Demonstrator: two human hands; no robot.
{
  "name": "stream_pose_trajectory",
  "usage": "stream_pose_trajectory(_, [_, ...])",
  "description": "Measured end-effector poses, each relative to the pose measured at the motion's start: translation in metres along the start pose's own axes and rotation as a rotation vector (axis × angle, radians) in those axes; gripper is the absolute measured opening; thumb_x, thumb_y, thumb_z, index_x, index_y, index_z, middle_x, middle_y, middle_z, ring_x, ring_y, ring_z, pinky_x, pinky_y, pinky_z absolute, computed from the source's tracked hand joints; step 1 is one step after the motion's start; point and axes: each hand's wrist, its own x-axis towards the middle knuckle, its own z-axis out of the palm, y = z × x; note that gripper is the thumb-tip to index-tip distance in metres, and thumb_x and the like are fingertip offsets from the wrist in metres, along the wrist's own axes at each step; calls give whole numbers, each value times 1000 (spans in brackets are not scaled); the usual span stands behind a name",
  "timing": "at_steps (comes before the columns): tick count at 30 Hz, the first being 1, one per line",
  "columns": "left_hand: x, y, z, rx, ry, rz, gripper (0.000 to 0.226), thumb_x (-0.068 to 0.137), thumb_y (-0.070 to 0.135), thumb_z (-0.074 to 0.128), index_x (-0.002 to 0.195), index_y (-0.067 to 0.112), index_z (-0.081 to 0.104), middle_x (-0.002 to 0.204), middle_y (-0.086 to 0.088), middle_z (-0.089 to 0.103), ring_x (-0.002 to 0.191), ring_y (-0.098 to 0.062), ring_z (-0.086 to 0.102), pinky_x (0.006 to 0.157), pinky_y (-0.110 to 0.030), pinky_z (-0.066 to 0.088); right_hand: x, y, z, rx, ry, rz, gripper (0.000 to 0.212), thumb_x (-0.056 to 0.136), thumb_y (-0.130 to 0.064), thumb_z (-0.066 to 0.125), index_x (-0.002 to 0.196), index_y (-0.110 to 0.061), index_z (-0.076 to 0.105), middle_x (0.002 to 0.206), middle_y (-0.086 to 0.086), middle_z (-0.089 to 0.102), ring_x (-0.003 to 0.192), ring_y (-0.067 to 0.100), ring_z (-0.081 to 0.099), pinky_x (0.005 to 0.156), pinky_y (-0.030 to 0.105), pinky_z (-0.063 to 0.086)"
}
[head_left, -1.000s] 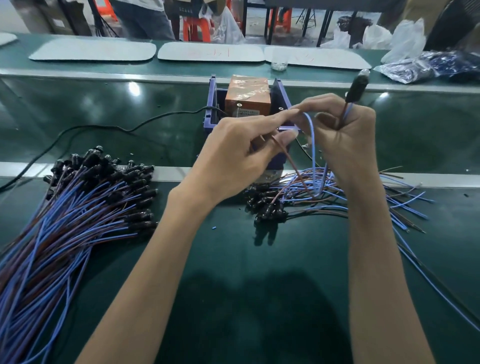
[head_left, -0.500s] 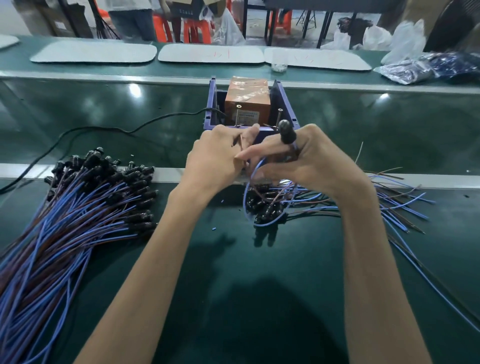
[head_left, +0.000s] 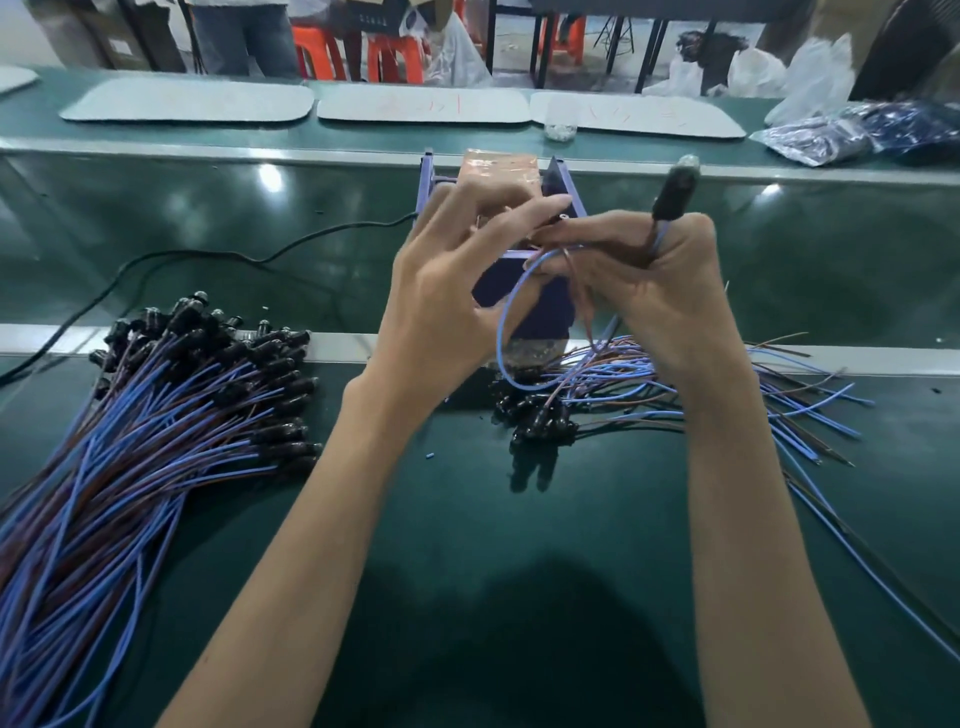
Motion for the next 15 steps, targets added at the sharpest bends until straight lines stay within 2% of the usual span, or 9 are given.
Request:
stream_pose_trajectory(3, [-3,5,8,-37,63,46,26,84,1,72,109,-4,68,100,-12,67,91,-23,63,88,-24,49,-1,0,-1,-20,6,-7,25,82,-3,66,81,-25,79,64,-1,70,57,23,51,53,24,48])
stream_pose_trajectory(6, [-4,8,10,-15,90,-9,24,86,5,70,109,-2,69,94,-11,70,85,-20,64,83,-20,50,0,-2,-1,-87,11,-3,23,84,1,65,91,-18,76,61,15,64,49,16,48,51,19,42])
stream_pose_trajectory(8, [-4,9,9,10,95,-42,23,87,8,67,109,1,70,87,-9,70,79,-15,61,80,-15,47,-1,-4,1,-113,29,-14,26,84,3,64,93,-19,75,60,0,67,43,11,47,48,17,40])
stream_pose_trajectory(10, [-6,8,9,59,95,-67,25,89,12,65,111,2,69,76,-10,66,69,-16,57,71,-18,47,0,-6,3,-100,43,-3,26,84,3,64,100,-16,70,63,-13,69,38,13,47,43,18,40])
stream_pose_trajectory(12, [-8,6,9,122,97,-89,25,88,9,67,111,1,70,68,-15,58,58,-23,52,58,-27,47,3,-7,5,-71,64,36,24,83,1,67,102,-13,66,71,-8,73,37,20,48,42,20,41])
stream_pose_trajectory(15, [-9,1,6,163,109,-135,17,86,2,68,101,1,74,69,-16,58,57,-25,53,52,-30,45,5,-6,4,-128,112,57,15,80,-2,72,83,-14,65,78,3,74,41,28,52,44,28,43])
